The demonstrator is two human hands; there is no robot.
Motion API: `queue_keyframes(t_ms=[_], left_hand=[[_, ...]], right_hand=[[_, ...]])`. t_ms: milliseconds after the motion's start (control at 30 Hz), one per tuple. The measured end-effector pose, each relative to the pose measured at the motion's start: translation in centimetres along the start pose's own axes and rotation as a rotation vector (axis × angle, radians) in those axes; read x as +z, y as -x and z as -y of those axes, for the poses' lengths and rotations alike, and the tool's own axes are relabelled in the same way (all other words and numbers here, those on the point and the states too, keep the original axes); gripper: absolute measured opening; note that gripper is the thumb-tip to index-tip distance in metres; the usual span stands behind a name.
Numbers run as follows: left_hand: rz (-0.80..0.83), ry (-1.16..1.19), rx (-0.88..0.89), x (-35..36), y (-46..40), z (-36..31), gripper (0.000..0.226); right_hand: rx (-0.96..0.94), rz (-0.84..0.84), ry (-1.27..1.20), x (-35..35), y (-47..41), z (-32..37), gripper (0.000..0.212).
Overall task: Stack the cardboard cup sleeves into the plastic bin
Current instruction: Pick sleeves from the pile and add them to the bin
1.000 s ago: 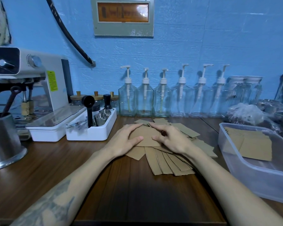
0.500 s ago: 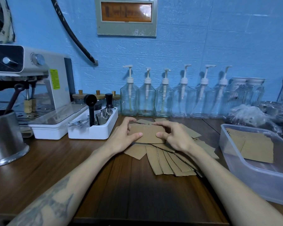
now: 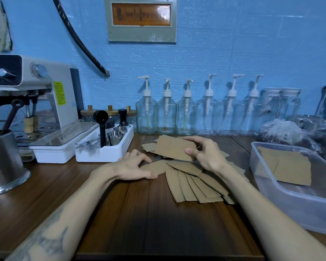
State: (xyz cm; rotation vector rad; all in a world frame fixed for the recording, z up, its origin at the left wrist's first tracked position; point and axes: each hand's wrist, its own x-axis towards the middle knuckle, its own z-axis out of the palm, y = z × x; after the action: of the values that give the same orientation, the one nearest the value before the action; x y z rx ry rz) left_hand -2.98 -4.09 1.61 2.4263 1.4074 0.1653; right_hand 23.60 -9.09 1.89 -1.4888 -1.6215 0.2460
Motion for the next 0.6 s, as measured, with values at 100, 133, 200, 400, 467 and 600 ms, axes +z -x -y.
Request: queue_keyframes(t_ms=[100,133,200,400,467,600], left_hand=[[-0.045,0.091,-0.003,-0.2,-0.3,0.7,0.058],[-0.055,0.127,0.005,-0.2,-0.4,0.8,0.057],[-0.088,0.232,0.026,-0.3,-0.5,1.1,0.058],[-0.296,0.379,0.018,-0.5,-1.1,1.9,0.057],[-0.385,0.435,-0.023,-0.5,-1.3,2.3,0.047],[-0.614,0.555,-0.041,-0.6,-1.9,2.6,0.03]], right_hand=[[-0.008,0.007,0.006,0.2,0.0,0.0,0.039],[-0.01,0.008,0.01,0.2,0.0,0.0,0.039],[-0.008,0.005,0.005,0.2,0.0,-0.1,0.039],[0.004,-0.033,-0.043,0.1,-0.2,-0.3,0.039],[0.0,-0.017,-0.044,0.1,-0.1,-0.2,0.038],[-0.014,0.033,-0.058,0.2,0.1,0.0,0.038]])
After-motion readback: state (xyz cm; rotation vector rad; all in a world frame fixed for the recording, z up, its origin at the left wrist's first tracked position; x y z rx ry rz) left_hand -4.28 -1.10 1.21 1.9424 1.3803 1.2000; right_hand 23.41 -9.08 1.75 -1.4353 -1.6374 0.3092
